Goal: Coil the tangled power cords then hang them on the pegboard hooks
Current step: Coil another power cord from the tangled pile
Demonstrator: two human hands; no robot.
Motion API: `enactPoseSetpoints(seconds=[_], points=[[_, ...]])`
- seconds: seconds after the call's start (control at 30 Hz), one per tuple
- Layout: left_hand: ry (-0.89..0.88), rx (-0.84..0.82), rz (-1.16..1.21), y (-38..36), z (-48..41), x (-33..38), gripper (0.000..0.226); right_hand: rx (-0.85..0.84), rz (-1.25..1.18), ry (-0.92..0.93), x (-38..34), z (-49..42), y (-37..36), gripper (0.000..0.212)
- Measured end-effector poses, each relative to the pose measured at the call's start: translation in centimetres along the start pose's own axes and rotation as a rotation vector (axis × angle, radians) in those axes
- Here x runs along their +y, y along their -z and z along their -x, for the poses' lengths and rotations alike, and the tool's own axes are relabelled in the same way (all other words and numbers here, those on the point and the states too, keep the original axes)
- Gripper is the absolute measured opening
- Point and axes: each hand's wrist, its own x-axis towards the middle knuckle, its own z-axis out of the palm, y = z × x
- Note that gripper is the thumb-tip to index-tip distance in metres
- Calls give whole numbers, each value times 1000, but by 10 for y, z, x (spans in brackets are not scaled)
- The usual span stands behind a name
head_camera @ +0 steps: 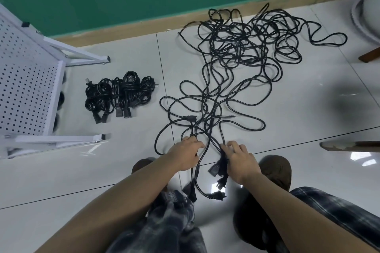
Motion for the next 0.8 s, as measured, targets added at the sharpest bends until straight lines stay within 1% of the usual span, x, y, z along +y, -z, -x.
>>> enactPoseSetpoints(seconds=[0.03, 0.13, 0.27, 0.33, 0.43, 0.5, 0.53, 0.63, 0.67, 0.73, 0.8], points=[[2, 1, 1, 0, 0, -1, 51, 35, -6, -7, 2, 0, -2, 56], [1, -3, 0, 1, 0, -1, 50, 98, -143, -59, 9, -6, -7, 29], [4, -2, 19, 2, -1, 2, 46, 192, -323, -192, 13, -17, -2, 15], [-3, 24, 37, 6, -1, 4, 42, 202, -404, -274, 11, -21, 3, 18], [-27, 59, 45, 9, -3, 7, 39, 178, -646, -444, 10, -26, 13, 30], [-29, 57, 55, 10, -5, 8, 39, 187, -792, -522, 15, -30, 17, 31], [-29, 64, 68, 10, -5, 7, 38, 205, -854, -536, 18, -31, 20, 29], [-28, 83, 121, 12, -6, 7, 36, 285, -1018, -474, 22, -32, 33, 10], [-32, 95, 145, 15, -6, 9, 36, 295, -1060, -440, 24, -33, 37, 8], [-40, 140, 202, 24, -6, 12, 33, 276, -1134, -365, 26, -35, 49, 10], [-39, 220, 260, 40, -6, 15, 31, 272, -1116, -305, 25, -36, 64, 17]])
